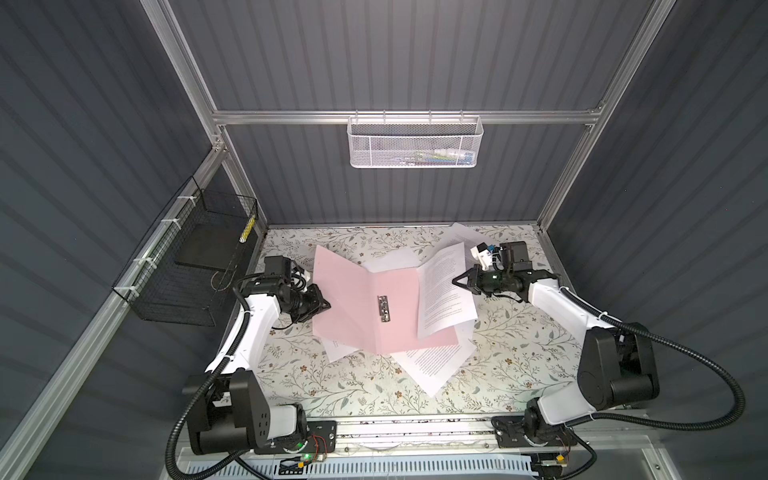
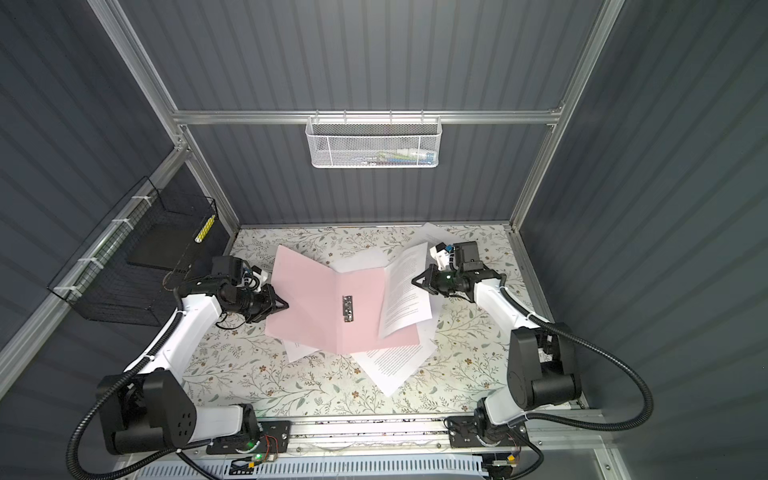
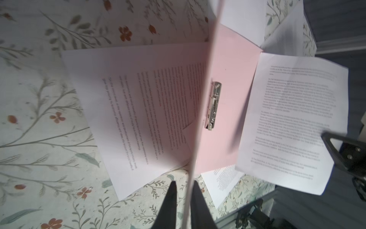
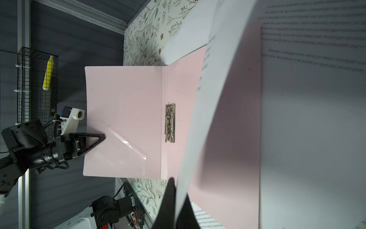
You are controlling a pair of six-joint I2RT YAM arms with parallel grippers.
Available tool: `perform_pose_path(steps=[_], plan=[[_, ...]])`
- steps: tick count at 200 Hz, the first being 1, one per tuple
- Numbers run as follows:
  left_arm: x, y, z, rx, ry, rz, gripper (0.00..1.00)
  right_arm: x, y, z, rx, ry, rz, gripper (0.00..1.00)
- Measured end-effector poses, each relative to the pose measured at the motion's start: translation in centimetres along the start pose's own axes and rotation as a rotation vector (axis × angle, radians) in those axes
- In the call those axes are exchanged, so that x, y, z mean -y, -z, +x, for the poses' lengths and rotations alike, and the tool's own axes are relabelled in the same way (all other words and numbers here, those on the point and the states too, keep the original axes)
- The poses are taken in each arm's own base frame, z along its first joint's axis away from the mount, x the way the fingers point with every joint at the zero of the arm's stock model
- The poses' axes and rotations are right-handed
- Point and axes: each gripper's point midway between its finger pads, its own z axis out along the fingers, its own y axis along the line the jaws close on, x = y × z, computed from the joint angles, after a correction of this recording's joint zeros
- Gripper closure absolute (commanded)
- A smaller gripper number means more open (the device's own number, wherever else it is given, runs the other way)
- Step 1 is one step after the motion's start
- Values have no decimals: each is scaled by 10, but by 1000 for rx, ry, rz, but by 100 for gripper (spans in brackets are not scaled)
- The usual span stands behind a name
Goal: Put the files into the folder
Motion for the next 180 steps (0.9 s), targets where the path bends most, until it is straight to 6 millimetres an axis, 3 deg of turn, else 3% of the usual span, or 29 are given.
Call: perform_pose_path(steps=[42,79,105,156,168,180], plan=[[24,-19,17,-67,-55,95,95,17,11,-6,26,1,48,100],[49,-37,29,-97,-112,168,99,6,19,-4,32,20,51,100],[54,-50,33,-130,-108,199,99,-22,23,-11,38,63,18,100],[53,-75,40,-183,-112,206,99,-123,31,-24,69,213,-199,100],[45,-83,42,-202,-96,181,99,-133,32,-27,87,243,-244,100],[38,-90,45,-221,-81,157,99,-129,24,-30,104,260,-258,100]])
